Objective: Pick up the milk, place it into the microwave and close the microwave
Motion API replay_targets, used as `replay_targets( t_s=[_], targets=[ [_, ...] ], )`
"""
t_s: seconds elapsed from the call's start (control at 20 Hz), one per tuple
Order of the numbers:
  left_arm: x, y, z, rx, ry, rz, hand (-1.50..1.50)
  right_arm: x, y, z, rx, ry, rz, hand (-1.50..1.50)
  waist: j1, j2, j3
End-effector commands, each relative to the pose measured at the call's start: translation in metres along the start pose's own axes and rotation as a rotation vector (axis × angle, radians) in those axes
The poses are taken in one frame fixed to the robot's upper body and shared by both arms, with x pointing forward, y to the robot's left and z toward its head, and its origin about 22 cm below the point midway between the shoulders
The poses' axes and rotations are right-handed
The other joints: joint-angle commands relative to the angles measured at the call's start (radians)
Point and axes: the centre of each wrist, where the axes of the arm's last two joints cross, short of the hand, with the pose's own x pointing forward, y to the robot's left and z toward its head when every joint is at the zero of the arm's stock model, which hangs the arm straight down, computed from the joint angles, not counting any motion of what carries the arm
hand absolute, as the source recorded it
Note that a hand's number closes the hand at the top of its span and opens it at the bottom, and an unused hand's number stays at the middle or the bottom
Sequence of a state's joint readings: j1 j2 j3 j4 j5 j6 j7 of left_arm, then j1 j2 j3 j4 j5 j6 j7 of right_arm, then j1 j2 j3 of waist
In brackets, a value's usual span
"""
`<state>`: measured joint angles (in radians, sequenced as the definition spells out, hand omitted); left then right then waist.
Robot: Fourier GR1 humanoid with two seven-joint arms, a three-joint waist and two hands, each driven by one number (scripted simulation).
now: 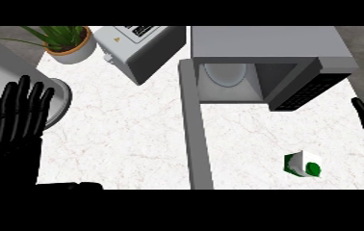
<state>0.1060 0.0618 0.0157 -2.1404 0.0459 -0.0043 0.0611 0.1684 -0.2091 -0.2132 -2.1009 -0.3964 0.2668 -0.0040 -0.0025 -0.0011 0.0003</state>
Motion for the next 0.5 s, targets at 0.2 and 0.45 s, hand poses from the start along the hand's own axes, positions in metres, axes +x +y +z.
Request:
replay_targets(
  t_s=[0.2,0.45],
  targets=[
    [0.01,0.004,0.017,0.032,0.01,0.008,-1.5,-0.019,-0.03,0.006,-0.021,0.063,0.006,-1.5,0.005,0.001,0.0],
    [0.01,-0.013,0.051,0.004,0.017,0.029,-1.5,-0.03,-0.026,0.033,-0.037,0.128,0.046,-1.5,0.006,-0.001,0.0]
  ],
)
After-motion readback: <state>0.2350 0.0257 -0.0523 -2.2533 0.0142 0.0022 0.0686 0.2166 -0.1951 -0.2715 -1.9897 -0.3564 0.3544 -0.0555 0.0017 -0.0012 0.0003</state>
